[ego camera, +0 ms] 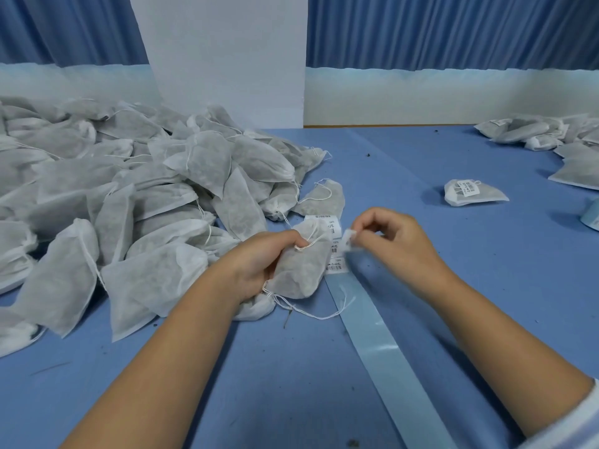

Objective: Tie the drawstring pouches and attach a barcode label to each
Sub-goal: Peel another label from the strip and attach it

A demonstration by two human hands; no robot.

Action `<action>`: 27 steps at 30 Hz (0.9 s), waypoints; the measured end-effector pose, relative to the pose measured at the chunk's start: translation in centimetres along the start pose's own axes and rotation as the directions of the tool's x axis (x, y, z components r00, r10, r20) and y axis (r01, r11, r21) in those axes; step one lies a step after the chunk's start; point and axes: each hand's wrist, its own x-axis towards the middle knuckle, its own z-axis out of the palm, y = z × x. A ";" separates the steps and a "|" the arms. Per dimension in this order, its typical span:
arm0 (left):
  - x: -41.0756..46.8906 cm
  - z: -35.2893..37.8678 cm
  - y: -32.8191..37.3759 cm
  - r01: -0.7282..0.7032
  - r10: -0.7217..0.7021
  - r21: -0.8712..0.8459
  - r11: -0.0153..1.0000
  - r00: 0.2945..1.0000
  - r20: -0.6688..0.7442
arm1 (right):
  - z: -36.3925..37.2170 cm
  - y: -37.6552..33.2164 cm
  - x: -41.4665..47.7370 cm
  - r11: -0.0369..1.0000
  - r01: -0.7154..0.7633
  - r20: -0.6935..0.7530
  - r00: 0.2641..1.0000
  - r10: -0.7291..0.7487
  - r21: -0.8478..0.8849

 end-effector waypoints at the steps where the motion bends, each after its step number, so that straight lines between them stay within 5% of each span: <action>1: -0.1 0.1 0.0 -0.019 0.019 0.014 1.000 1.000 -0.005 | -0.1 -0.1 0.1 0.998 -0.001 -0.074 0.997 0.005 0.056; 4: -0.3 0.4 -0.3 -0.137 0.134 0.148 0.979 0.990 0.031 | -0.2 -0.2 0.3 0.994 -0.048 -0.138 0.989 0.062 0.103; 7: -0.6 0.8 -0.5 -0.255 0.223 0.269 0.929 0.964 0.145 | 0.2 -0.2 0.1 0.980 -0.107 -0.026 0.993 0.113 0.165; 15: -0.8 0.6 -0.6 -0.304 0.229 0.214 0.928 0.921 0.317 | 0.2 0.0 0.1 0.960 -0.084 -0.069 0.992 0.106 0.266; 23: -0.7 0.0 -0.4 -0.328 0.292 0.343 0.880 0.944 0.152 | 0.2 0.2 0.4 0.987 0.026 -0.224 0.975 0.010 0.158; 27: -0.3 -0.1 -0.5 -0.314 0.308 0.363 0.877 0.948 0.076 | 0.3 -0.2 0.1 0.984 0.008 -0.163 0.986 0.021 0.180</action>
